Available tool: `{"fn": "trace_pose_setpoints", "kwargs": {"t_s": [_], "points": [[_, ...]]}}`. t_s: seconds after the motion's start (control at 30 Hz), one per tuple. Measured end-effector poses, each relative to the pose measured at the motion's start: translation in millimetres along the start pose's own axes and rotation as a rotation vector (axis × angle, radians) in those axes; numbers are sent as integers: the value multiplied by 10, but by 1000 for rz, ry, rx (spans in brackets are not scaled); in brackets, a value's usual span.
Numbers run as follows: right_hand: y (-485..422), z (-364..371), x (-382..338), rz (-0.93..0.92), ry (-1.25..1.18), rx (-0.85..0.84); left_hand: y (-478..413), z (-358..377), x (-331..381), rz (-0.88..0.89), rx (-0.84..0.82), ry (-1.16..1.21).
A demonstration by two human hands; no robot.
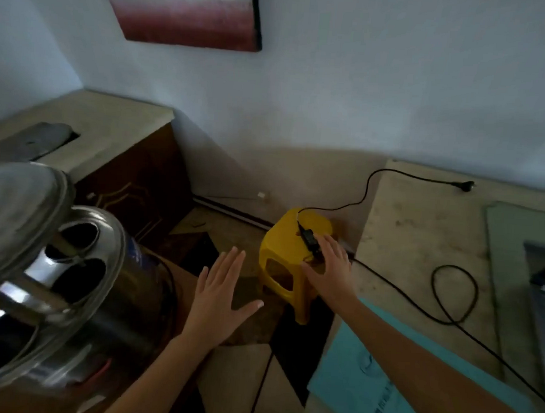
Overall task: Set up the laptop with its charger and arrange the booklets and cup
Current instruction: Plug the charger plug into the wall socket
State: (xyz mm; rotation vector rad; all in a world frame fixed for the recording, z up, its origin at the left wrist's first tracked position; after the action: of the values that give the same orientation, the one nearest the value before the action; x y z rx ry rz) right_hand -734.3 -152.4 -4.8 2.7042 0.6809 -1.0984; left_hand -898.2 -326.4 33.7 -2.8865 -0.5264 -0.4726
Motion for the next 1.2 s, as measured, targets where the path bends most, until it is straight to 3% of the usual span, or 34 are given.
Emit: {"fn": "trace_pose_setpoints", "kwargs": {"t_s": [0.23,0.63,1.0,1.2], "points": [[-731,224,-341,47,81,-28,-1084,-115,-409,15,-24,65],[-1301,-104,264,403,161,270,-3069,517,192,520,-215,170],[-1312,-618,830,711,178,446,-3809,1071,1265,851,-448,221],[-1706,-1080,1505,771,127,558,-4327,1444,2016,877,-481,151]]}}
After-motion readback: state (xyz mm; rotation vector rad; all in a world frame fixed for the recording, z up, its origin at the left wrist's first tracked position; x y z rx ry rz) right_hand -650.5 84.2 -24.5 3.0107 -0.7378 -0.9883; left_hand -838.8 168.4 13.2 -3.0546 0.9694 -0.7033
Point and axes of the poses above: each hand's wrist, its own y-axis away from the middle knuckle, its own z-axis out of the palm, x = y × z, the point moved 5 cm from there along -y, towards the middle knuckle, and after that the axes turned 2 degrees about x, right-handed, at the moved point
